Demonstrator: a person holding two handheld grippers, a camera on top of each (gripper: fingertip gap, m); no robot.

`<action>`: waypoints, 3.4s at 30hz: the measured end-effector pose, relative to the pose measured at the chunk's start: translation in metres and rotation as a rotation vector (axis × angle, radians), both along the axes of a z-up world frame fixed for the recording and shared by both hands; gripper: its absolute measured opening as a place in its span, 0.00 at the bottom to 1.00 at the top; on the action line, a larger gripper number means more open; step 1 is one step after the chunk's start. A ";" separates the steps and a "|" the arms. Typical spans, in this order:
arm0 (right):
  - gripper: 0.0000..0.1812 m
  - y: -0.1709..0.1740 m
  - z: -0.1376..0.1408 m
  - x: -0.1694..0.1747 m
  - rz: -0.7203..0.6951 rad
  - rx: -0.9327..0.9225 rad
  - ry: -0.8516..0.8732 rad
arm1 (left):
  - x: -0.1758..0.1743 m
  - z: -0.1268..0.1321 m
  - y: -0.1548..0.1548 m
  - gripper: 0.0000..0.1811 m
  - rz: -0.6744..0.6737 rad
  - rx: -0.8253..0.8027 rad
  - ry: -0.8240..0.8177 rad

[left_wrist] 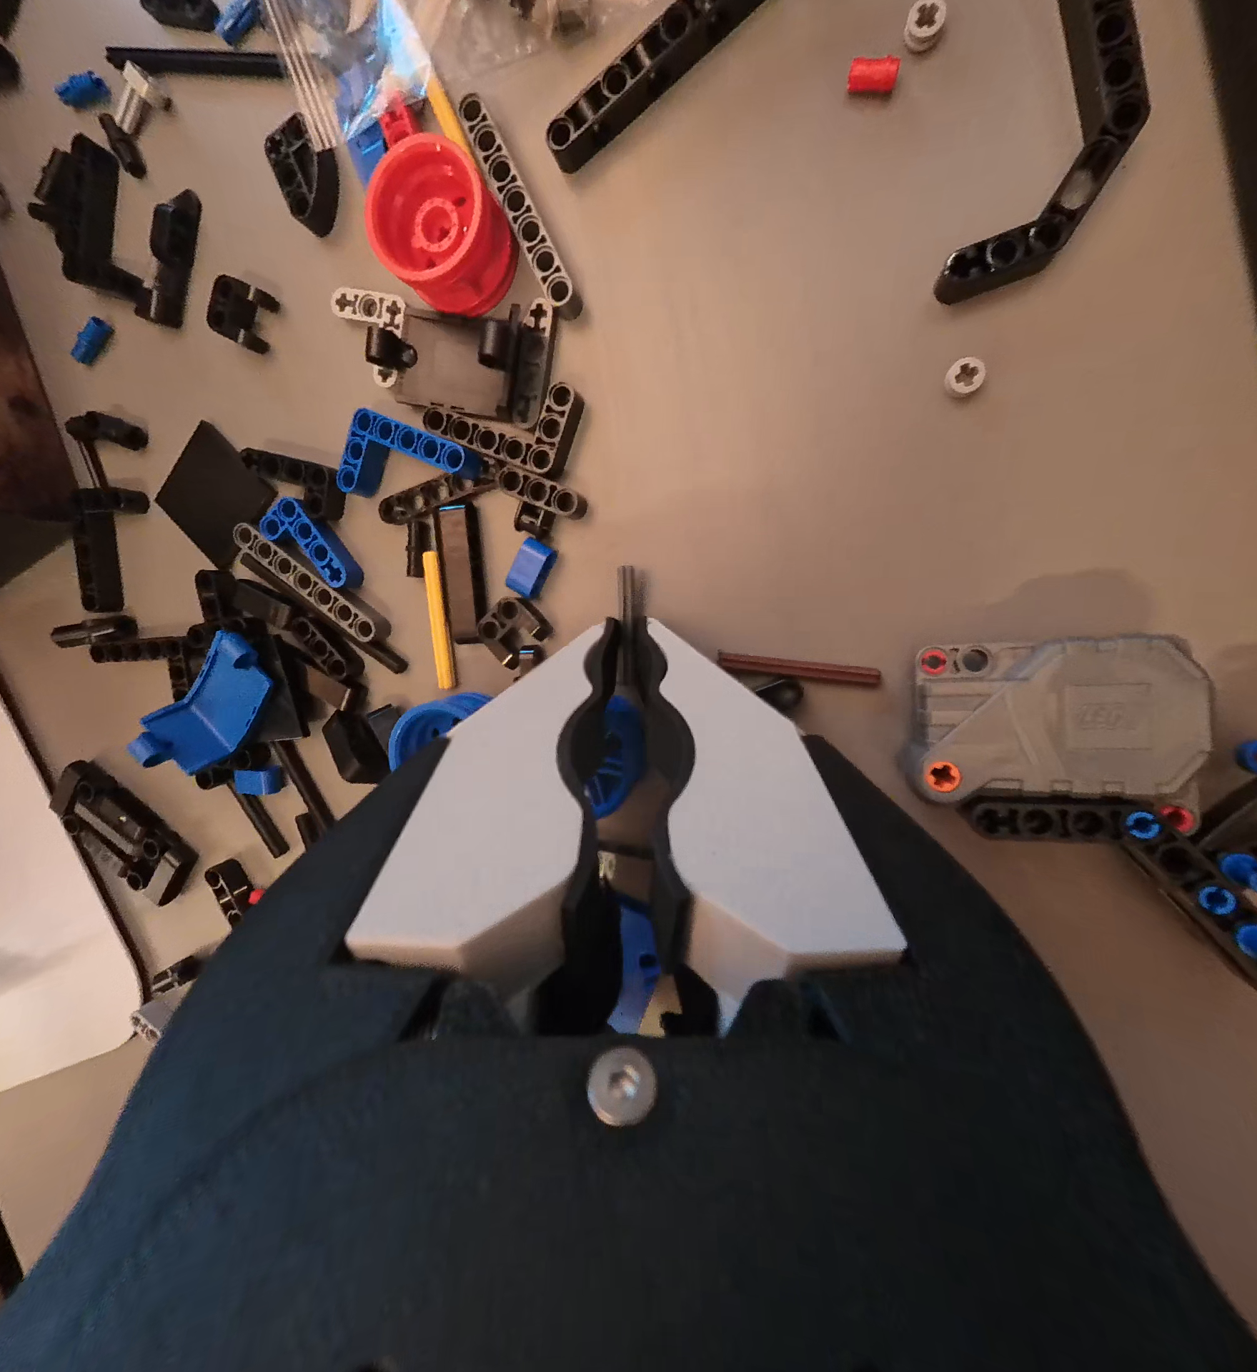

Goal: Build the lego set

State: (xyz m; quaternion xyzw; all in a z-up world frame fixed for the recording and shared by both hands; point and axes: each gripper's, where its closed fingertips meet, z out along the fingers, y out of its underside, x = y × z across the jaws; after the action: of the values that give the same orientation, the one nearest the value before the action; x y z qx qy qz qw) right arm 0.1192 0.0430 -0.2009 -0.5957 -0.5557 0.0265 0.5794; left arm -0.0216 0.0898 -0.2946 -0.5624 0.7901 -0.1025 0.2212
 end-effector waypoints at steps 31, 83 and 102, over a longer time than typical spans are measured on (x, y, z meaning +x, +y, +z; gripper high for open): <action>0.03 0.012 0.006 -0.038 0.069 0.000 0.016 | -0.005 -0.002 0.008 0.01 0.044 -0.037 0.045; 0.03 0.036 0.043 -0.066 0.268 -0.606 0.580 | 0.060 0.135 -0.012 0.00 0.251 0.108 -0.450; 0.00 0.043 0.007 -0.074 0.045 -0.300 0.035 | 0.049 0.112 -0.010 0.00 0.213 0.270 -0.151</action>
State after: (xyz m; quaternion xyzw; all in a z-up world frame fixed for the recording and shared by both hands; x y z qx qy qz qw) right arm 0.0454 0.0859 -0.1935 -0.6625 -0.5484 0.1326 0.4927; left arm 0.0279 0.0798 -0.1823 -0.5988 0.7138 -0.0134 0.3630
